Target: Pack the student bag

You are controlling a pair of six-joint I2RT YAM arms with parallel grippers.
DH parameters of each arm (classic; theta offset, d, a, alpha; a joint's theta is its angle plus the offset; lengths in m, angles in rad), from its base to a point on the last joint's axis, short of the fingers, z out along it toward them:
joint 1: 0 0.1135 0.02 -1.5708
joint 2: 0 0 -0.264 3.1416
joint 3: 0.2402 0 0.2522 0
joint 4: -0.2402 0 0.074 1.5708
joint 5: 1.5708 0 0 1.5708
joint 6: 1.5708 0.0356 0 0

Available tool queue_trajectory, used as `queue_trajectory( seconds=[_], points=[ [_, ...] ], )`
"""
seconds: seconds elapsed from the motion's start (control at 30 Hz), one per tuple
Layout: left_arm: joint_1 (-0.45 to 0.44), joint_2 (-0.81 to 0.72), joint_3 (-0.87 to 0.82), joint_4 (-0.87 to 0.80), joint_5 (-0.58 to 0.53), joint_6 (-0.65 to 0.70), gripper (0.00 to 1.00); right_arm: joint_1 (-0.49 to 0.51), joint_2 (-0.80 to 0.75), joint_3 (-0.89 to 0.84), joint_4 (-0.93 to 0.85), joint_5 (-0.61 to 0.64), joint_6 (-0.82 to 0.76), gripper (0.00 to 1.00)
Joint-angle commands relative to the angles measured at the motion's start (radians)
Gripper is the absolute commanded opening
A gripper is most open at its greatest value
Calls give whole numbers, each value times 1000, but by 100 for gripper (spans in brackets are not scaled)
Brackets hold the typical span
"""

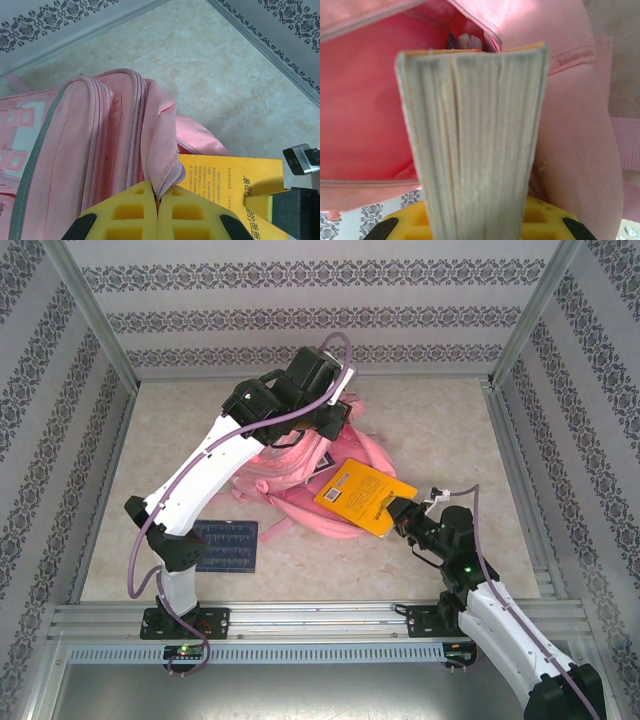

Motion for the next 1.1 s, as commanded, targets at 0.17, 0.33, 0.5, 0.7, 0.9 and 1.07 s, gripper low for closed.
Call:
queue_trajectory(
  seconds=[0.17,0.33,0.5,0.7,0.9,1.07],
  points=[
    [8,-13,45,46,3,-8,0,58,-29,128,122,54,-35,0],
    [8,-2,71,31,3,-5,0,72,29,172,170,65,1,0],
    [8,2,87,28,11,-4,0,104,187,218,293,131,21,0],
    [8,5,98,31,22,-5,0,208,511,374,462,186,37,0],
    [8,22,139,42,42,-10,0,324,818,564,465,297,-26,0],
    [8,54,186,56,66,-20,0,413,1107,753,463,449,-16,0]
  ],
)
